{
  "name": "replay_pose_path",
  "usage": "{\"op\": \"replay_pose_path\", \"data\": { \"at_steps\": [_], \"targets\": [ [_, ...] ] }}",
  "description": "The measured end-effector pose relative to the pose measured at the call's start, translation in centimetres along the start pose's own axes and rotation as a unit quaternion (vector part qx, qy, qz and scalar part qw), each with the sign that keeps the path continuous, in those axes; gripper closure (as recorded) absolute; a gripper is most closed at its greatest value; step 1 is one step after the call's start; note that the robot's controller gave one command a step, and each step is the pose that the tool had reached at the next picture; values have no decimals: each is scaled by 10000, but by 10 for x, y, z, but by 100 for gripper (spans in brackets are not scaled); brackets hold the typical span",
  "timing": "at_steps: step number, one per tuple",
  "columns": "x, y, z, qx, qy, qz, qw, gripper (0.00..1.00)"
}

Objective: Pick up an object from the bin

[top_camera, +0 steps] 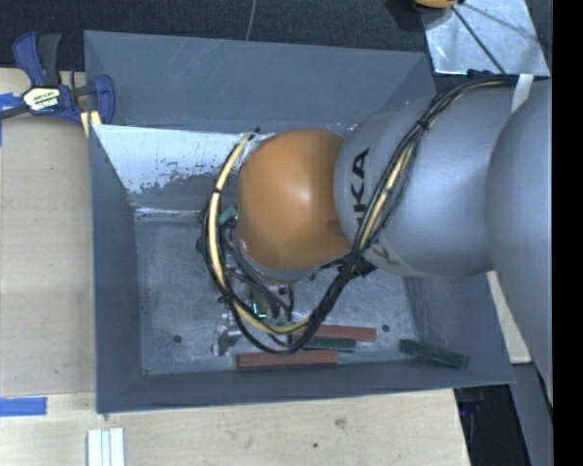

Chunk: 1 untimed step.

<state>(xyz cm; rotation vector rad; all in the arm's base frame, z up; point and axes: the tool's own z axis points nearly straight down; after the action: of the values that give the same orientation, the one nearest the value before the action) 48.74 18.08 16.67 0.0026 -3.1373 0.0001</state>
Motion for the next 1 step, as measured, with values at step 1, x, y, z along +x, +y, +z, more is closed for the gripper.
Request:
{"op": "replay_pose_path", "data": {
  "at_steps": [1],
  "targets": [
    [-2, -1, -3, -7, -31, 12, 10000, 0]
  ]
}}
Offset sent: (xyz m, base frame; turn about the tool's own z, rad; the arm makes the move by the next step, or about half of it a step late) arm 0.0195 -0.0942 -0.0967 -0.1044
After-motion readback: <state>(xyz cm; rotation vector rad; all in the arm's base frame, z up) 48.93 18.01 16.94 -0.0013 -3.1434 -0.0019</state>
